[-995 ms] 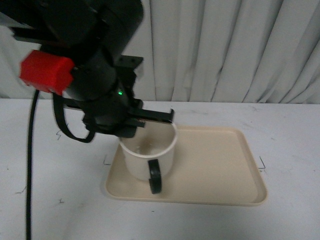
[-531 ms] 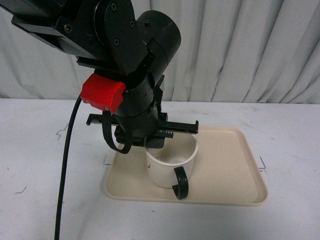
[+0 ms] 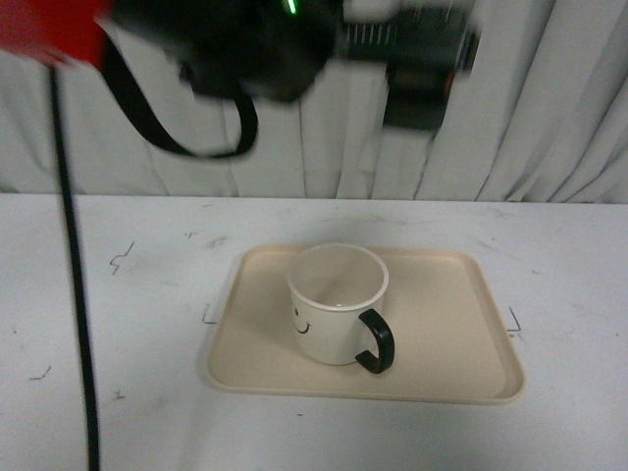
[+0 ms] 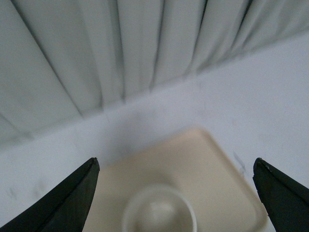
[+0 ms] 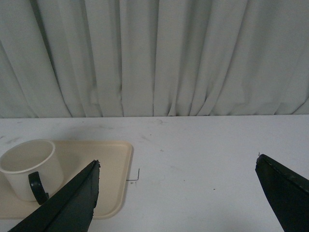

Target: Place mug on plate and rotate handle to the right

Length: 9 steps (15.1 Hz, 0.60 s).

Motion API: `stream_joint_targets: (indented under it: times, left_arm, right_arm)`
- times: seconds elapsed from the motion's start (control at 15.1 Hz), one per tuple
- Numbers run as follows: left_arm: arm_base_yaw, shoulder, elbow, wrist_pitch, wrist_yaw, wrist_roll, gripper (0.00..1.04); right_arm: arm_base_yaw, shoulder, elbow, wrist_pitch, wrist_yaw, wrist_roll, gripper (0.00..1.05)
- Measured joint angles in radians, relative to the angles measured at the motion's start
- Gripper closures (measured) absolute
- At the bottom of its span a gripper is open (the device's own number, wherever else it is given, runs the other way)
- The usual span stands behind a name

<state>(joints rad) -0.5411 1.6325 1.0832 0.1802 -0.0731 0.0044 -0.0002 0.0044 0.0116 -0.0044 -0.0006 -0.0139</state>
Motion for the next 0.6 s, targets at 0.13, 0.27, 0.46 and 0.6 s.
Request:
stream_joint_targets:
  times: [0.13,0.27,0.46,0.6]
  left_arm:
    - [0.0,-0.283,-0.256,0.374,-0.314,0.004,0.29]
    - [0.13,-0.414,-0.489,0.504,-0.372,-0.002,0.52]
    - [0.217,-0.542,-0.724,0.528,-0.241,-0.003,0.88]
    - [0.288,-0.654,-0.798,0.541,-0.191,-0.004,1.03]
  right_arm:
    - [0.0,0.0,0.0,0.0,0.0,0.0,0.06]
    - [0.0,0.0,0.0,0.0,0.0,0.0,0.06]
    - [0.0,0.0,0.0,0.0,0.0,0.0,0.06]
    - [0.0,0.0,0.0,0.0,0.0,0.0,0.06]
